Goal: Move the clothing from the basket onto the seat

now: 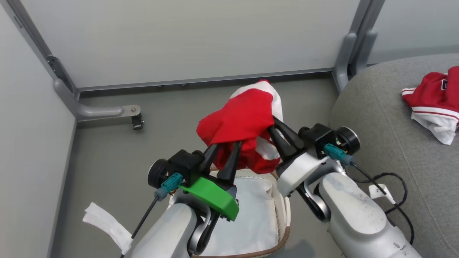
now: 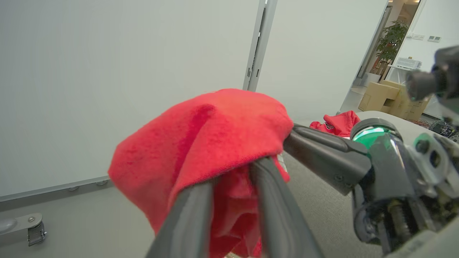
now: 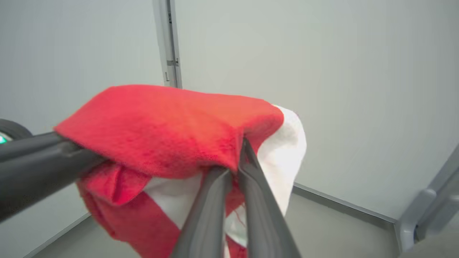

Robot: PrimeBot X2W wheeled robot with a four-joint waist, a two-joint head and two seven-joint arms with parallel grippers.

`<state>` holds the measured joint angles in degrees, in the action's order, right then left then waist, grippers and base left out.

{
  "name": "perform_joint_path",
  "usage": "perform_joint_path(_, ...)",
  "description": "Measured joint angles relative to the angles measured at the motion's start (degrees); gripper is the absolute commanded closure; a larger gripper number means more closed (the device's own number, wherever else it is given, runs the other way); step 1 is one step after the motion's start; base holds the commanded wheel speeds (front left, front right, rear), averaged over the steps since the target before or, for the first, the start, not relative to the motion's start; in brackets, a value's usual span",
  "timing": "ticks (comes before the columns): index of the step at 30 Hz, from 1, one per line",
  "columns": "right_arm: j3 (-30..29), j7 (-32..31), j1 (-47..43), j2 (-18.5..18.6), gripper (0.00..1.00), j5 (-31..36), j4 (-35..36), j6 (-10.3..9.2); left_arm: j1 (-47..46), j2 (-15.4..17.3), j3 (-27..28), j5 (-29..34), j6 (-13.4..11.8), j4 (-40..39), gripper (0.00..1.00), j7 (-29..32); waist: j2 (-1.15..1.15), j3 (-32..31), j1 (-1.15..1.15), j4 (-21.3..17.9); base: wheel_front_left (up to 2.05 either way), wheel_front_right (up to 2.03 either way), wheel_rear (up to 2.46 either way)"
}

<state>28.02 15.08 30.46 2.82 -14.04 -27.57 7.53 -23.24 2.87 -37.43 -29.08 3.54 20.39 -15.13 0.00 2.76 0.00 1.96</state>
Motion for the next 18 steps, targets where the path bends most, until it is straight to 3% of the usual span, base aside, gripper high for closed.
perform_joint_path(10,-11.92,0.0,-1.35,0.07,1.0,2.71,6.45,0.0,0.04,0.29,3.0,3.59,0.99,1.68,0.0,0.0,0.0,2.29,0.0,-8.15,0.0,0.0,0.0)
perform_joint_path(18,-15.56,0.0,-2.27,0.15,1.0,2.49,11.9,-0.01,-0.03,0.18,4.42,4.7,2.09,2.91,0.0,0.0,0.0,4.38,0.0,-17.69,0.0,0.0,0.0)
